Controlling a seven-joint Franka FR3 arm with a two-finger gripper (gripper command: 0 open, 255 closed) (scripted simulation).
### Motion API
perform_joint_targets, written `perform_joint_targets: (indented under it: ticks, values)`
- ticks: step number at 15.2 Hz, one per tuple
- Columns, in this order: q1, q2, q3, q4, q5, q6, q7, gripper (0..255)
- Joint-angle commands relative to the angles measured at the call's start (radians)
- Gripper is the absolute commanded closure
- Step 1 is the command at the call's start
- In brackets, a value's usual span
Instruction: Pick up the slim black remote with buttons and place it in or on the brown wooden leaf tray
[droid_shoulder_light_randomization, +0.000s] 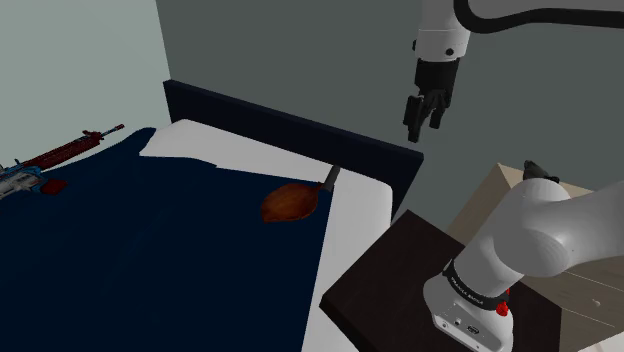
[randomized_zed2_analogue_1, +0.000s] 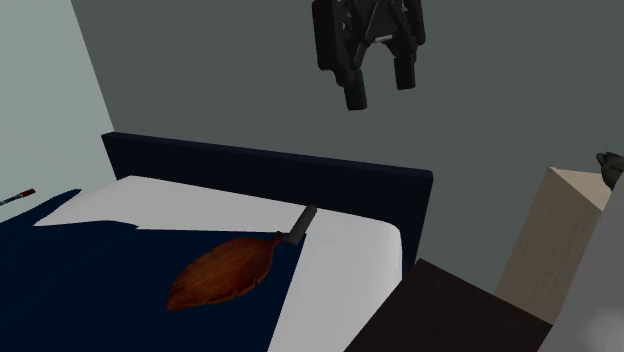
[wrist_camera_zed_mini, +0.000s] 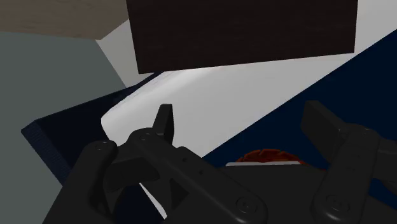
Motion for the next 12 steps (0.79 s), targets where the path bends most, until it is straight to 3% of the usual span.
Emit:
perform_joint_targets:
  ticks: [1, 12]
  values:
    - [0.0, 0.0, 0.0, 0.0, 0.0, 0.0, 0.0, 0]
    - [-0.084, 0.233, 0.045, -0.153, 0.007, 0.472, 0.275, 0]
